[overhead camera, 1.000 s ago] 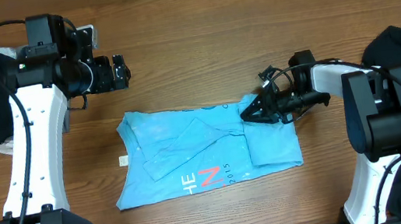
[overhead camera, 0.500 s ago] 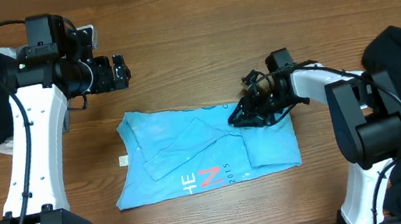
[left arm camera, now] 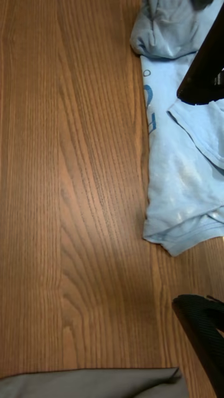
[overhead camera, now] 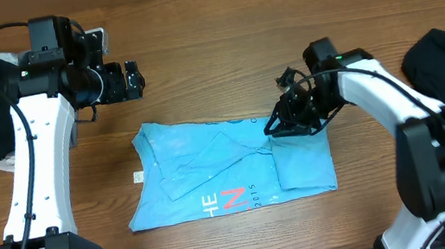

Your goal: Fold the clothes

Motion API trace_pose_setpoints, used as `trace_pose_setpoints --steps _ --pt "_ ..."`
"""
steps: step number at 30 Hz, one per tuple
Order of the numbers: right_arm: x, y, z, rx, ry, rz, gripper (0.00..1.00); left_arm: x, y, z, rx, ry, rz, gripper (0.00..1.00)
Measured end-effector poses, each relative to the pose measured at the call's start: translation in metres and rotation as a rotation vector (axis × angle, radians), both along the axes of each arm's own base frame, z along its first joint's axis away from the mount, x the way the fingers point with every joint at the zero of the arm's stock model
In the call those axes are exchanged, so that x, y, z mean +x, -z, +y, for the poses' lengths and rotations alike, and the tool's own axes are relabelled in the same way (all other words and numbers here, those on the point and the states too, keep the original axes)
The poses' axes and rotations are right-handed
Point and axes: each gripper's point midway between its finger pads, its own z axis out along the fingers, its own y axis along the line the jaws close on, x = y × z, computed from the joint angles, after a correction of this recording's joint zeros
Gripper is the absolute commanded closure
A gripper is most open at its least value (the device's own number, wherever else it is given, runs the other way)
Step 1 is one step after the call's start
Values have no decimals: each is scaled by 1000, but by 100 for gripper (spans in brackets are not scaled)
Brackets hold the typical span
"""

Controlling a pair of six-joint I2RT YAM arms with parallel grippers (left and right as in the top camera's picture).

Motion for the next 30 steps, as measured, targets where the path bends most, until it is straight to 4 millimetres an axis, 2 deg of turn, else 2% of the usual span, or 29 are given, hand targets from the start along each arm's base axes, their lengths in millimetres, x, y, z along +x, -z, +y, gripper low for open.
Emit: trace_pose_setpoints --steps 4,9,13,18,22,30 --pt "-15 -8 -3 -3 -36 22 71 1 -1 0 1 0 -6 0" --pt "-42 7 -5 21 -86 74 70 2 -1 0 1 0 -11 0" --pt "-59 26 -6 45 -94 96 56 4 2 0 -1 -2 -4 0" --pt "-71 48 -3 108 -80 70 49 7 22 0 -3 -3 47 0" --pt "-84 67 -3 120 -47 87 48 9 38 0 -7 -5 89 0" --pt "-84 70 -2 127 5 119 50 11 50 -4 -32 5 121 0"
